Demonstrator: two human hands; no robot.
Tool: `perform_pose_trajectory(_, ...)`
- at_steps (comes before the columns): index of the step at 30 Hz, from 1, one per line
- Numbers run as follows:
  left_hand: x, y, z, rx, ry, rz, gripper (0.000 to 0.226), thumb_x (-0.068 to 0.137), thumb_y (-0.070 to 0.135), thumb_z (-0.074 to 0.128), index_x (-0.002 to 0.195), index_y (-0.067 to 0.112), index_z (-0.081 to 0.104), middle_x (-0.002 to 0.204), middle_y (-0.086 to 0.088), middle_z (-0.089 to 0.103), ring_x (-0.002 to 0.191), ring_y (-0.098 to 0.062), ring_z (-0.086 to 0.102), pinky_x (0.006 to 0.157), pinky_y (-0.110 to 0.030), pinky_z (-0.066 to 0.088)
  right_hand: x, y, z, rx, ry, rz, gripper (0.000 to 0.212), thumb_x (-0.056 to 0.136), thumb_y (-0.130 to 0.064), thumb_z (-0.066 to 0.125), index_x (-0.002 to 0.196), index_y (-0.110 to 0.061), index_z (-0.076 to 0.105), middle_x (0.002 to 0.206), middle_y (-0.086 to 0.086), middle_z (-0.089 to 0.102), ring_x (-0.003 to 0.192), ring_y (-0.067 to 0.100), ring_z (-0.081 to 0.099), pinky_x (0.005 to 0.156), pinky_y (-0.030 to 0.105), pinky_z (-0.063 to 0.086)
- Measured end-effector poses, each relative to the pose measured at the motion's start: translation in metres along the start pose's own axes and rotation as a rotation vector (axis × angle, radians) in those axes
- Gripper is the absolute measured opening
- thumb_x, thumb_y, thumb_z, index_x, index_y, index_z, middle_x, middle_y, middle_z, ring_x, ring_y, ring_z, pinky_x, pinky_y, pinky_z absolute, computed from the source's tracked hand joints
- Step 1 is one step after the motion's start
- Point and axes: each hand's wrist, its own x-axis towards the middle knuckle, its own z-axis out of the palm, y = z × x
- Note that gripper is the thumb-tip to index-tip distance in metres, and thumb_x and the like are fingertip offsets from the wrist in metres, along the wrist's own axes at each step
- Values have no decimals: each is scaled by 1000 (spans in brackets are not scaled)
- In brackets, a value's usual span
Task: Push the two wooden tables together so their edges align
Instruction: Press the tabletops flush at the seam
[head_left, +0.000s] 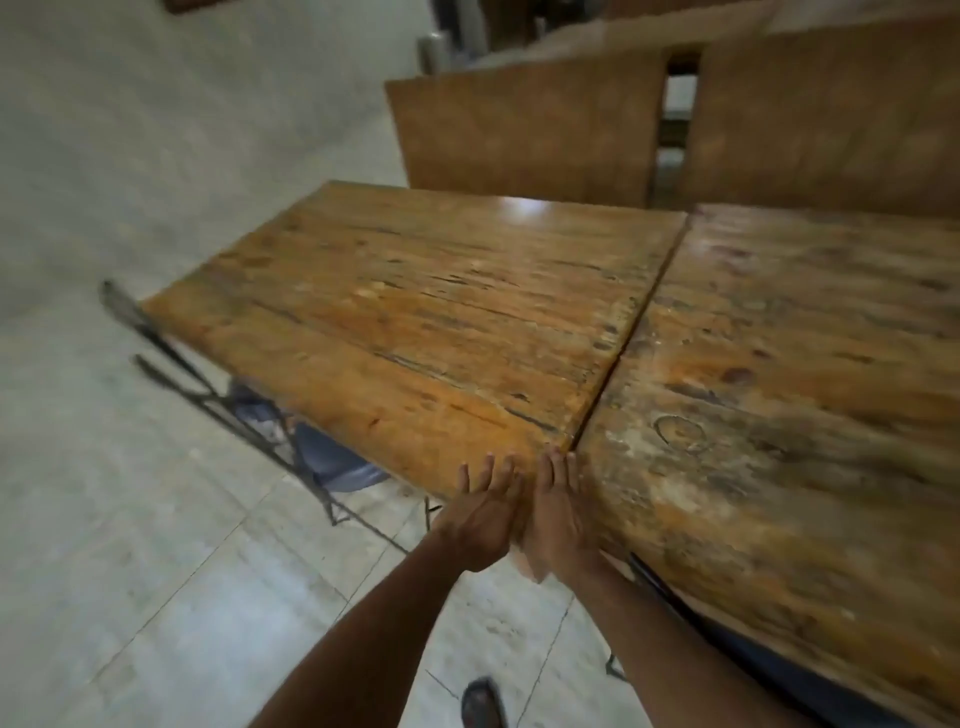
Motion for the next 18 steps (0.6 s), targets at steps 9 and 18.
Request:
perform_pose_trajectory(9,102,-59,59,-30,98,339,68,104,44,17,157,11,-12,165,-18,-21,150,-40,-22,119,-63,-9,38,42,37,-30,286,391,58,105,-31,19,159,-12,13,169,8,3,155,25,-7,126,42,-6)
perform_pose_trajectory(18,108,-65,89,-169,347,359,61,105,48,11,160,20,8,169,-10,-1,154,-29,-11,122,-58,-2,38,47,49,-124,369,369,56,106,-31,21,159,-12,16,168,7,10,156,26,-1,126,46,6)
